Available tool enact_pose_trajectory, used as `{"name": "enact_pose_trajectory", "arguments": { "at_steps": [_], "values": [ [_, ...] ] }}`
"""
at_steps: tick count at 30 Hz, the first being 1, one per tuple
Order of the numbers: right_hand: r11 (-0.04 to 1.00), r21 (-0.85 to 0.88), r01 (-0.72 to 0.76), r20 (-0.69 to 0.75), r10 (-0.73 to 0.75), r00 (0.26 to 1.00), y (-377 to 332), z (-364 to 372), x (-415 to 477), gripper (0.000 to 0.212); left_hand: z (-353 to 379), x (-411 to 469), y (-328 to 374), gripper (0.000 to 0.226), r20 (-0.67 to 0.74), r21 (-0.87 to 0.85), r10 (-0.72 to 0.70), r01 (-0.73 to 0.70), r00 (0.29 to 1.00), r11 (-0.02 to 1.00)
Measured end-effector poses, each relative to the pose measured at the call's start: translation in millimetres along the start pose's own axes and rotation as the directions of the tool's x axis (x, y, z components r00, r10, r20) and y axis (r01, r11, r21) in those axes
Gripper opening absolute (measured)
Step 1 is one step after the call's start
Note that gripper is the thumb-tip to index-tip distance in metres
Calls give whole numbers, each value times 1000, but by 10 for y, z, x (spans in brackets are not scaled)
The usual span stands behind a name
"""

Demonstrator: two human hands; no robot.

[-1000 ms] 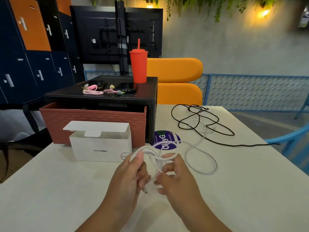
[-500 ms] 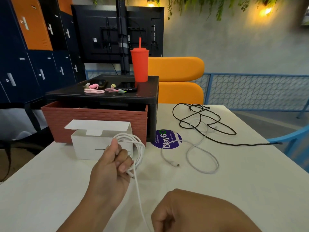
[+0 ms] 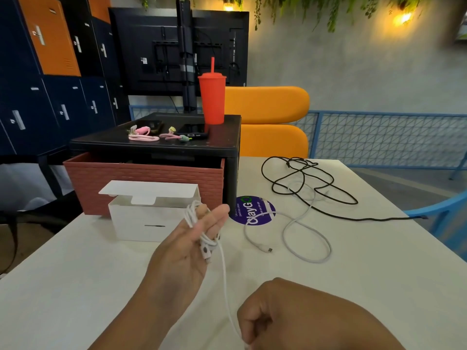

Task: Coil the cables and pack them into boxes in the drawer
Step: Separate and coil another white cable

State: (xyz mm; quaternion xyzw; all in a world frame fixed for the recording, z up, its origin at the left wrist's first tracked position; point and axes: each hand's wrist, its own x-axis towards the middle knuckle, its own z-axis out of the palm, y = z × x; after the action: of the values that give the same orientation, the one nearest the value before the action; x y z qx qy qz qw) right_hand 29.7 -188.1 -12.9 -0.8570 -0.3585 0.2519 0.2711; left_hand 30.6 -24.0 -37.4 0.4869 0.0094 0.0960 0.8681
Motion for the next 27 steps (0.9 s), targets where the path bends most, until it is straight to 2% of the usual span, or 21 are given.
{"name": "enact_pose_trajectory", "arguments": {
  "at_steps": [1, 2, 3, 6, 8, 10, 11, 14, 16, 19, 22, 25, 27],
  "values": [
    [1000, 11, 12, 0, -12, 1000, -11, -9, -18, 7, -7, -15, -37, 23, -1, 222, 21, -20, 1000, 975],
    [999, 24, 22, 6, -22, 1000, -28, -16, -37, 9, -17, -30, -78, 20, 17, 461, 64, -64, 998, 885],
    [999, 43, 33, 22, -34, 999, -39, -25, -55, 13, -42, -44, -127, 21, 67, 626, 110, -127, 992, 770],
    [987, 145, 63, 71, -74, 995, -38, -98, -112, 15, -96, -72, -209, 38, 249, 789, 162, -297, 955, 538],
    [962, 245, 118, 60, -137, 989, -16, -172, -172, 10, -111, -74, -216, 40, 336, 801, 148, -365, 930, 475],
    [892, 397, 218, 21, -246, 969, 12, -230, -218, 5, -113, -93, -209, 41, 399, 763, 95, -387, 912, 517],
    [840, 469, 273, -46, -285, 957, 43, -248, -225, 8, -110, -103, -214, 49, 426, 731, 74, -391, 902, 560],
    [687, 565, 457, -351, -302, 887, 176, -249, -185, 10, -59, -144, -231, 78, 475, 630, 17, -353, 880, 692],
    [648, 538, 539, -531, -237, 814, 231, -237, -128, 12, -24, -182, -225, 77, 490, 601, -44, -300, 871, 741],
    [668, 484, 565, -683, -115, 721, 271, -218, -35, 8, -24, -199, -247, 70, 512, 570, -119, -233, 851, 788],
    [745, 434, 507, -727, -43, 686, 301, -167, 80, 12, 23, -199, -216, 53, 427, 538, -117, -147, 897, 830],
    [850, 404, 336, -694, 46, 719, 365, -98, 204, 14, 90, -212, -170, 49, 296, 422, -126, -12, 947, 906],
    [831, 487, 269, -607, 101, 788, 371, -34, 259, 21, 113, -216, -153, 59, 206, 368, -144, 59, 968, 928]
  ]
}}
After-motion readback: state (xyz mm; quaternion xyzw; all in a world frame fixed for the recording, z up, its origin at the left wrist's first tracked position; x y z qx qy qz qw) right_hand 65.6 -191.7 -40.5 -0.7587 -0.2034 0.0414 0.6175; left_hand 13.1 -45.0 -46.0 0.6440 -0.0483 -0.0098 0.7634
